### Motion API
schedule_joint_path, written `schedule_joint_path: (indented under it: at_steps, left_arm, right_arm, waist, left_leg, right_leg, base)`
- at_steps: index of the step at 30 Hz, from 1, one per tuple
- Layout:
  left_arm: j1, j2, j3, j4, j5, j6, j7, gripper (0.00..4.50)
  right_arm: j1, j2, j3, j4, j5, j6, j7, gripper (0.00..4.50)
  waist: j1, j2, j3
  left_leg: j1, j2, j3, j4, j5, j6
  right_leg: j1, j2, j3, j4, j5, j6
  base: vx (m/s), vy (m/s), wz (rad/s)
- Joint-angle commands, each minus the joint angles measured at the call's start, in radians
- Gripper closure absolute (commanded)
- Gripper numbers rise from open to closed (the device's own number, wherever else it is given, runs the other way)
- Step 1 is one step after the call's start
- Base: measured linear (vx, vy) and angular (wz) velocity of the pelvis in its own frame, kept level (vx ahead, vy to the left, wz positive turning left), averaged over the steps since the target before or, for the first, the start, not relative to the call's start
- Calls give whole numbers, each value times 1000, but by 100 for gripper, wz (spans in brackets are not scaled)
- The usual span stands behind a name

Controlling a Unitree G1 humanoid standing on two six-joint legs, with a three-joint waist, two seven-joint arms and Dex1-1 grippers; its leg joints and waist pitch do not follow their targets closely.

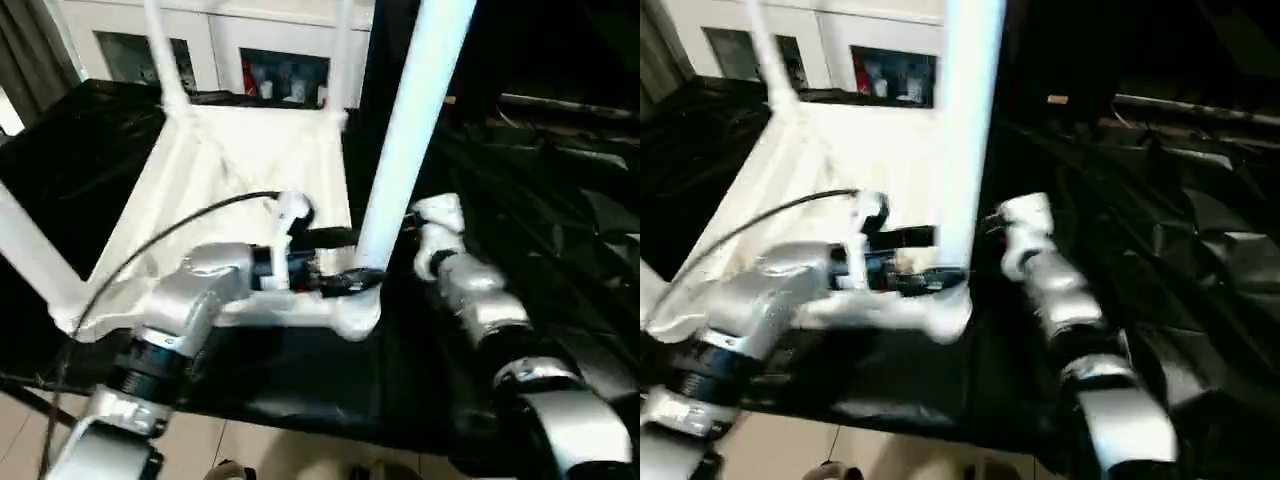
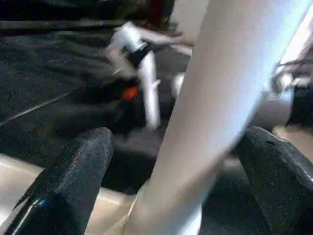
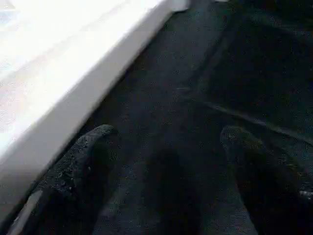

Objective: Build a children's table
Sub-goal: Rotate table base

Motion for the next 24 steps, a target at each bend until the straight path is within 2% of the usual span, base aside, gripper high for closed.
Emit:
schedule_joint_path:
  at_steps: [1,4,6,8,10,11,12,13,14,15,16,17,19,21,23,24]
  left_arm:
    - [-11,39,6,26,69,-45,10,0]
    - [-12,83,-25,75,155,-115,32,0]
    - [-11,87,-27,83,164,-128,31,0]
    - [2,96,-43,86,176,-160,10,0]
    - [21,104,-74,64,175,-130,-24,0]
    - [25,103,-84,55,179,-117,-23,0]
    - [29,98,-93,46,183,-106,-21,18]
    - [33,91,-101,36,184,-101,-21,36]
    - [41,80,-111,18,181,-88,-28,36]
    - [50,74,-124,-4,175,-75,-41,36]
    - [63,75,-151,-37,172,-57,-65,36]
    - [65,75,-155,-42,172,-54,-68,63]
    - [68,75,-166,-43,182,-64,-70,78]
    - [62,74,-185,-11,223,-95,-53,78]
    - [47,78,-200,31,269,-123,-34,87]
    - [45,78,-202,37,274,-127,-32,116]
  right_arm:
    - [7,-21,-10,-38,13,-5,29,74]
    - [32,-64,5,-84,9,5,85,74]
    - [39,-74,10,-95,9,7,103,74]
    - [77,-111,40,-160,6,31,203,74]
    - [140,-169,108,-261,-16,60,340,74]
    - [158,-190,130,-291,-24,66,375,74]
    - [176,-211,150,-322,-33,68,406,70]
    - [194,-231,166,-356,-37,78,434,67]
    - [221,-265,184,-410,-36,103,478,67]
    - [240,-294,196,-452,-38,113,507,67]
    - [263,-334,201,-501,-30,134,546,67]
    - [266,-340,201,-508,-29,137,551,67]
    - [278,-358,201,-537,-28,148,566,67]
    - [315,-401,206,-628,-8,189,622,67]
    - [345,-429,212,-700,21,207,678,67]
    - [348,-431,212,-706,23,204,682,67]
  waist:
    - [7,1,-79]
    - [12,3,-79]
    - [19,5,-82]
    - [26,4,-82]
    - [36,9,-77]
    - [36,7,-77]
    - [40,5,-76]
    - [39,8,-72]
    - [40,10,-71]
    - [43,7,-69]
    - [45,4,-67]
    - [44,3,-66]
    - [38,-1,-65]
    - [34,-3,-62]
    - [33,-3,-64]
    - [33,-3,-65]
  left_leg:
    - [13,17,-12,-62,-206,2]
    - [13,17,-12,-62,-187,16]
    - [15,18,-11,-61,-166,19]
    - [16,19,-10,-59,-164,29]
    - [17,21,-10,-62,-181,37]
    - [16,22,-9,-62,-183,37]
    - [16,23,-9,-63,-193,31]
    - [15,22,-10,-64,-212,25]
    - [16,22,-11,-66,-225,21]
    - [18,25,-12,-66,-242,17]
    - [17,25,-13,-68,-252,16]
    - [17,25,-13,-68,-255,18]
    - [14,21,-14,-68,-266,17]
    - [10,20,-17,-69,-272,22]
    - [13,21,-18,-68,-274,29]
    - [14,20,-18,-67,-268,33]
  right_leg:
    - [50,-50,42,-74,-165,-207]
    - [50,-48,42,-73,-127,-211]
    - [51,-49,41,-68,-92,-225]
    - [51,-49,41,-67,-68,-237]
    - [51,-50,41,-70,-77,-240]
    - [50,-51,42,-71,-82,-241]
    - [50,-51,42,-73,-99,-239]
    - [48,-53,43,-77,-135,-235]
    - [50,-52,42,-80,-156,-229]
    - [49,-54,44,-84,-181,-222]
    - [50,-55,44,-87,-208,-215]
    - [49,-54,45,-89,-219,-210]
    - [46,-54,44,-94,-273,-192]
    - [50,-51,44,-99,-301,-166]
    - [46,-51,44,-100,-316,-155]
    - [45,-51,45,-102,-310,-151]
  base:
    - [0,0,0]
    - [0,0,0]
    - [0,0,0]
    - [0,0,0]
    - [0,0,0]
    - [0,0,0]
    - [0,0,0]
    - [0,0,0]
    - [0,0,0]
    - [0,0,0]
    - [0,0,0]
    - [0,0,0]
    - [0,0,0]
    - [0,0,0]
    - [0,0,0]
    - [0,0,0]
